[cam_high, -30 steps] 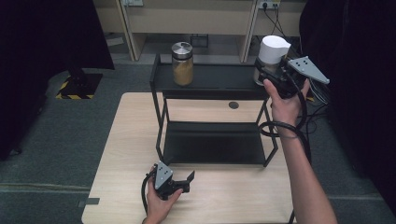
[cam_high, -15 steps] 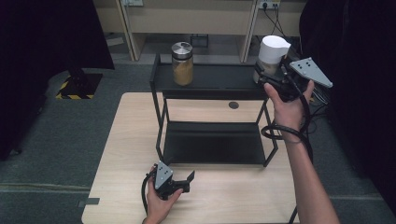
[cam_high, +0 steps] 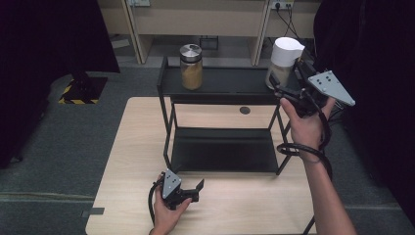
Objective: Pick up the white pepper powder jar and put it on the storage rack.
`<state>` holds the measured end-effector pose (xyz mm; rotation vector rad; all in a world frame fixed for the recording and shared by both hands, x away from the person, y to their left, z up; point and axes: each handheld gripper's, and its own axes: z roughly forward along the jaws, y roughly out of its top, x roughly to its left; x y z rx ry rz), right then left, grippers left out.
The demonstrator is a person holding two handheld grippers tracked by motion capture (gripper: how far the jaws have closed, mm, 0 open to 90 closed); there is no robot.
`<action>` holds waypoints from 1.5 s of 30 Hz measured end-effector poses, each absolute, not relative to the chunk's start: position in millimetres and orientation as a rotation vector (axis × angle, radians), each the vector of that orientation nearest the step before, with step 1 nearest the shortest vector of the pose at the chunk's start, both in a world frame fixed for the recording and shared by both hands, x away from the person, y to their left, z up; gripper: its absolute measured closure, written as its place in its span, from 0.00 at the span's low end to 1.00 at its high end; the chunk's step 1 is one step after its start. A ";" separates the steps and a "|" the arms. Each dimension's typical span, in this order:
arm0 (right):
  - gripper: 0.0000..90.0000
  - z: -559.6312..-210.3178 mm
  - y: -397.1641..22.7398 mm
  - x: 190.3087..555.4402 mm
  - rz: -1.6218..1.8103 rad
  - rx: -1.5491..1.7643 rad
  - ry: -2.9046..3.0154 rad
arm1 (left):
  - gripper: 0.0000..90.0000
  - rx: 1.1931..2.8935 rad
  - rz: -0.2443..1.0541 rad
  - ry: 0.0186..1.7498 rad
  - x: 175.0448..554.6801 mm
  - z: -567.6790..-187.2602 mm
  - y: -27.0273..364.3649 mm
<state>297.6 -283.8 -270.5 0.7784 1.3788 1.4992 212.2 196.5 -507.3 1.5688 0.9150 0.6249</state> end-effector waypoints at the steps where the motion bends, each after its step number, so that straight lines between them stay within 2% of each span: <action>1: 0.05 -271.8 -284.6 296.7 1.500 0.776 1.379 | 0.01 1.569 0.626 0.916 212.1 -507.3 196.4; 45: 0.04 -326.1 -293.3 251.4 1.520 0.739 1.428 | 0.01 1.567 0.630 0.914 211.4 -507.8 196.2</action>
